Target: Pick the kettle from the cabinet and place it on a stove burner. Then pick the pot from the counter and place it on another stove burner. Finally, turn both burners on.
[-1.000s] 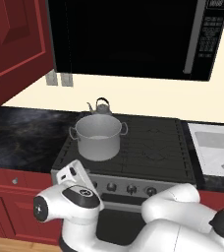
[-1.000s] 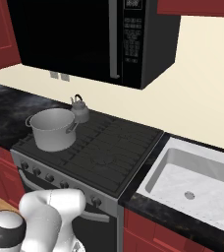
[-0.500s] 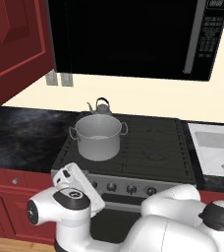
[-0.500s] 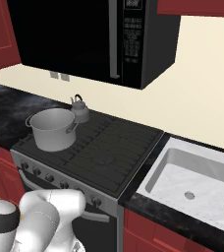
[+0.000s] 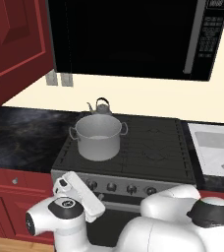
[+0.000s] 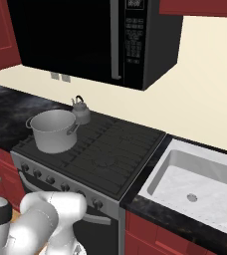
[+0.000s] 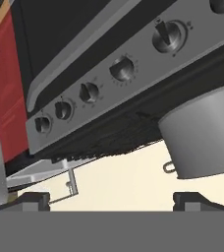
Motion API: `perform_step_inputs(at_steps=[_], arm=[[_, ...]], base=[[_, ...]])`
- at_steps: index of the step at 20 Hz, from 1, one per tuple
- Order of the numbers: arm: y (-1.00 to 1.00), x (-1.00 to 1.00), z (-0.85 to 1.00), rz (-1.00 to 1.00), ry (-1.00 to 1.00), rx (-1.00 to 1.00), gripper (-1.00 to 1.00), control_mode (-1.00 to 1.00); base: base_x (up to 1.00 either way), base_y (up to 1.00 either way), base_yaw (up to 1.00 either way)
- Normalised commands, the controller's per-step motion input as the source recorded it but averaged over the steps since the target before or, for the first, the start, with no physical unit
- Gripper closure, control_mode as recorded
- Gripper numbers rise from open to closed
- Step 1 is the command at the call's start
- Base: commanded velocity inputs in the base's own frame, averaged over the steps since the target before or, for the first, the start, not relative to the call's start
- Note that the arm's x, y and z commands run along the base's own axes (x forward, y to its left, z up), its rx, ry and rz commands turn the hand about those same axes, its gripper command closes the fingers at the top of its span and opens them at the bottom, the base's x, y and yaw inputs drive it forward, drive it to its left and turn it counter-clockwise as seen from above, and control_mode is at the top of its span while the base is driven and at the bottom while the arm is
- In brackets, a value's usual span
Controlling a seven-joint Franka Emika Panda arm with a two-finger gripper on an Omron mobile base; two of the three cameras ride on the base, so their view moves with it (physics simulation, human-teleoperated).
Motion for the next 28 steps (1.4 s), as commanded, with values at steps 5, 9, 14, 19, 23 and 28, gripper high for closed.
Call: perform_step_inputs(at_steps=[5, 9, 14, 19, 23, 28], arm=[[0.0, 0.08, -0.21, 0.0, 0.0, -0.08, -1.0, -1.0], [0.09, 0.11, -0.11, 0.0, 0.03, -0.07, -1.0, -1.0], [0.17, 0.14, -0.03, 0.0, 0.03, -0.05, -1.0, -1.0], [0.25, 0.18, -0.08, 0.0, 0.06, -0.07, -1.0, -1.0], [0.24, 0.2, -0.11, 0.0, 0.07, -0.08, -1.0, -1.0], [0.25, 0.23, -0.12, 0.0, 0.07, -0.08, -1.0, -1.0]], base=[[0.0, 0.0, 0.0], [0.0, 0.0, 0.0], [0.0, 0.0, 0.0], [0.0, 0.0, 0.0], [0.0, 0.0, 0.0], [0.0, 0.0, 0.0]])
